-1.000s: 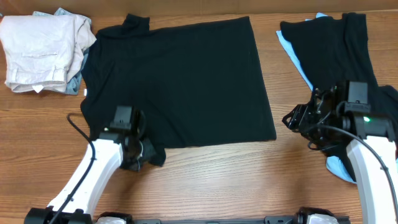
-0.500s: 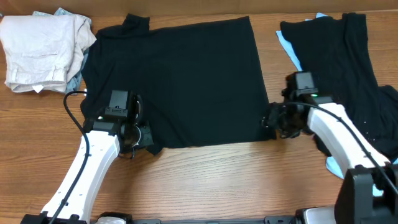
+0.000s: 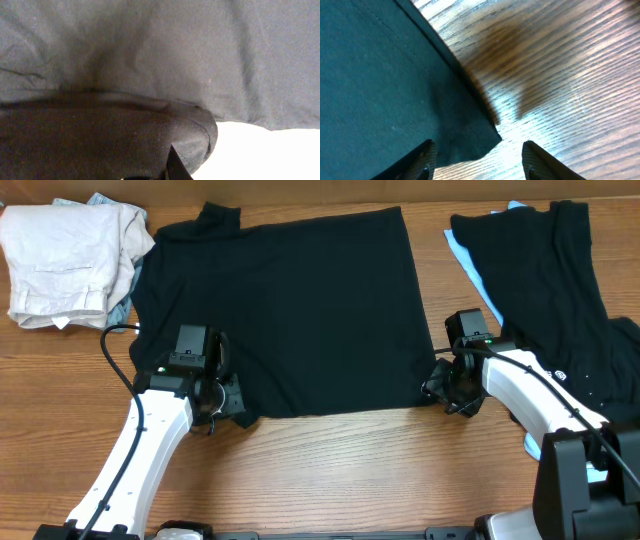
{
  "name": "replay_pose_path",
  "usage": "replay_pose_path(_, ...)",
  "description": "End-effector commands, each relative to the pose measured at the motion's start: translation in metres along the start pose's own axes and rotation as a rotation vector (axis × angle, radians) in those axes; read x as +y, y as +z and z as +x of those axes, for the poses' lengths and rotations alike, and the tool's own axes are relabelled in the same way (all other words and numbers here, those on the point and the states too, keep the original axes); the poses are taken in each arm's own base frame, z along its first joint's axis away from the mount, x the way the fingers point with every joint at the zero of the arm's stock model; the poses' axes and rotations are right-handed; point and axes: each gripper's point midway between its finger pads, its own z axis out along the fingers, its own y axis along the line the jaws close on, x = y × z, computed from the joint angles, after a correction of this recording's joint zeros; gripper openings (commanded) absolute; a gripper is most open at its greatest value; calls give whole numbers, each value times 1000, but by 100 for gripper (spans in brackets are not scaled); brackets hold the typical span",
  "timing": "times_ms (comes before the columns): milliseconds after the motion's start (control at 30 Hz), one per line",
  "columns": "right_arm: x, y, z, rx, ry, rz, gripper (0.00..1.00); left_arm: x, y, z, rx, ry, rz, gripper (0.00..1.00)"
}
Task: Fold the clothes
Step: 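Grasp the shirt's lower-right hem corner with the right gripper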
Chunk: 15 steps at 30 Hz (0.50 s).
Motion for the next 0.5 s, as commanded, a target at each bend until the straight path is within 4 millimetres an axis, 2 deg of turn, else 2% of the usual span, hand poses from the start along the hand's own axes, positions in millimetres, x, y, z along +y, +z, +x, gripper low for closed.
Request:
replay_pose_path(0, -3, 8, 1, -12, 37, 7, 56, 3, -4, -3, -6, 22, -17, 4)
replay_pose_path(233, 1, 11, -1, -24, 46, -20, 38, 12, -4, 10, 43, 16, -59, 4)
replay_pose_path(467, 2, 13, 0, -18, 45, -26, 37, 13, -3, 11, 48, 12, -63, 4)
